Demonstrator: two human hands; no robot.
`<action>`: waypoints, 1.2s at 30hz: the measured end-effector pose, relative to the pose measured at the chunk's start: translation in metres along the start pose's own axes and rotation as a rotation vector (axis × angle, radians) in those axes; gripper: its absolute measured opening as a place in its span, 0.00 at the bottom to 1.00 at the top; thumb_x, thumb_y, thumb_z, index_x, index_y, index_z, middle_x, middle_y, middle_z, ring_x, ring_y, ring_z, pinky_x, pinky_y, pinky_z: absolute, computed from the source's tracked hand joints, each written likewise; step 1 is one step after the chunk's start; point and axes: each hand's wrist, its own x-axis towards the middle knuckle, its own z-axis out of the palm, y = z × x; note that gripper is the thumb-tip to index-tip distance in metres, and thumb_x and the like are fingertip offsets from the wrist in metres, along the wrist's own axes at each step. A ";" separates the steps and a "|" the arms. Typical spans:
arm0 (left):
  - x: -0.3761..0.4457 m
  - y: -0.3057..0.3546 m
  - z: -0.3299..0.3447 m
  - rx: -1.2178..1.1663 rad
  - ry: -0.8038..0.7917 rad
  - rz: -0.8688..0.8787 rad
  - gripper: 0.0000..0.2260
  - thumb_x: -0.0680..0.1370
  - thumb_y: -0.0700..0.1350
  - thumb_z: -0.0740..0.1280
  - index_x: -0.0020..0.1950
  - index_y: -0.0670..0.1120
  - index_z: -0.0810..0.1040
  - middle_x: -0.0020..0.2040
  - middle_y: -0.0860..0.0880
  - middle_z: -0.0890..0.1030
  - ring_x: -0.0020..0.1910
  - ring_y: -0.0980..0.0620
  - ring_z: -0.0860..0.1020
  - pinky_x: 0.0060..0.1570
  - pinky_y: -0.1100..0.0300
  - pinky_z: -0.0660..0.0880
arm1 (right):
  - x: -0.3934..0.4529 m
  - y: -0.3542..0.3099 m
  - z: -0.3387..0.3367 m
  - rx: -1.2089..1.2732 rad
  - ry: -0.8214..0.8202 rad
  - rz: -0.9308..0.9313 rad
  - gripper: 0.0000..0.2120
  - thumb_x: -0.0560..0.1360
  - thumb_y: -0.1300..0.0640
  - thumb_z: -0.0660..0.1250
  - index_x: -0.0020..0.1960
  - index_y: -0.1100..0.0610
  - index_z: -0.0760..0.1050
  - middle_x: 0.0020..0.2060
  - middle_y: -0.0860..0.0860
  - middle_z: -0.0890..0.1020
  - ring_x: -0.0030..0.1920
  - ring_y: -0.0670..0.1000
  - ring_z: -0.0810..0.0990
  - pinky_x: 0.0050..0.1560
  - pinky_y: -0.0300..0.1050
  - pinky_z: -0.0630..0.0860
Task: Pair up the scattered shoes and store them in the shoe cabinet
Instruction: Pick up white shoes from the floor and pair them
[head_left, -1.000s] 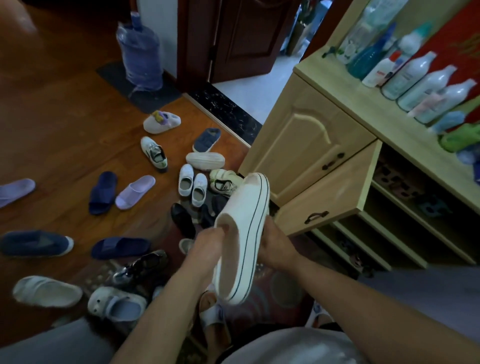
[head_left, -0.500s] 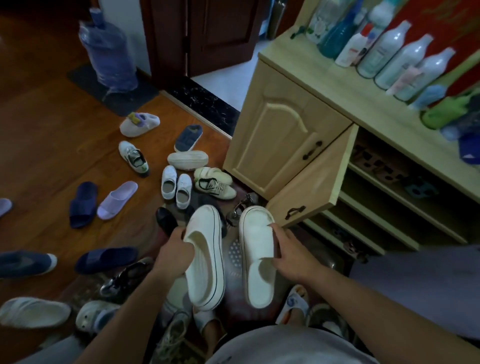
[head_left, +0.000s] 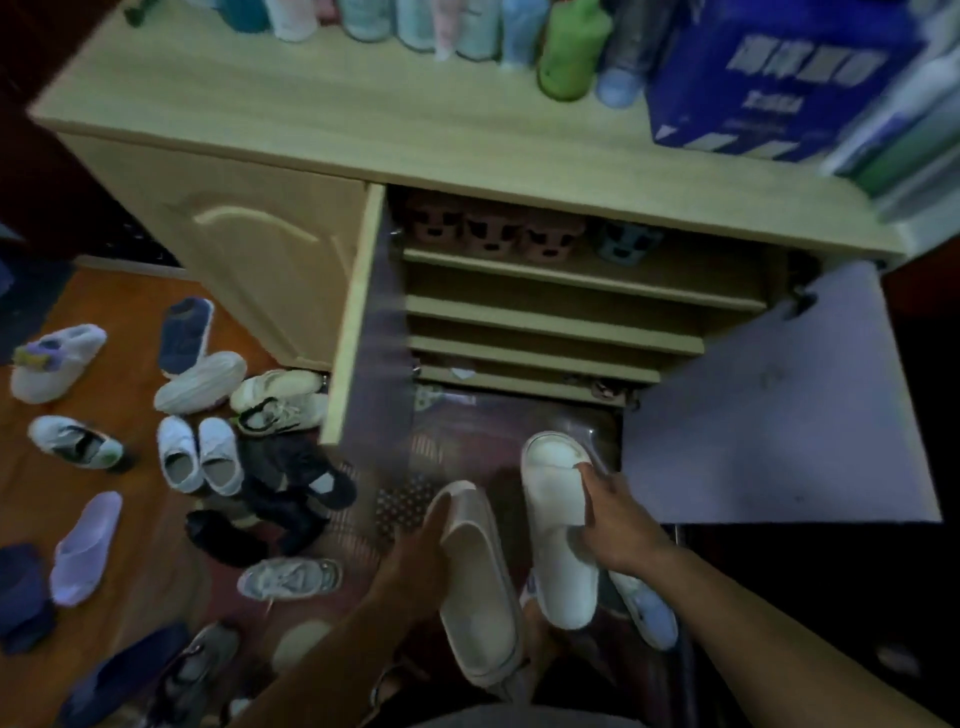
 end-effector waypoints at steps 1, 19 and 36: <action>0.016 0.020 0.017 0.020 0.001 -0.003 0.30 0.82 0.37 0.57 0.81 0.57 0.53 0.76 0.38 0.63 0.71 0.36 0.68 0.66 0.49 0.69 | 0.014 0.022 -0.008 0.013 -0.013 0.008 0.42 0.72 0.48 0.67 0.78 0.43 0.46 0.70 0.56 0.60 0.66 0.62 0.71 0.61 0.54 0.75; 0.439 -0.119 0.216 0.415 0.181 -0.220 0.35 0.80 0.51 0.64 0.82 0.50 0.50 0.75 0.43 0.63 0.66 0.40 0.74 0.62 0.50 0.72 | 0.437 0.159 0.214 -0.097 -0.222 0.071 0.37 0.80 0.49 0.63 0.81 0.54 0.46 0.75 0.62 0.58 0.67 0.64 0.70 0.61 0.49 0.72; 0.500 -0.184 0.224 0.050 0.365 -0.149 0.30 0.80 0.48 0.63 0.78 0.38 0.61 0.75 0.34 0.65 0.73 0.35 0.66 0.70 0.54 0.61 | 0.531 0.084 0.297 0.417 0.041 -0.079 0.30 0.82 0.53 0.61 0.81 0.56 0.54 0.79 0.54 0.60 0.79 0.53 0.58 0.77 0.50 0.56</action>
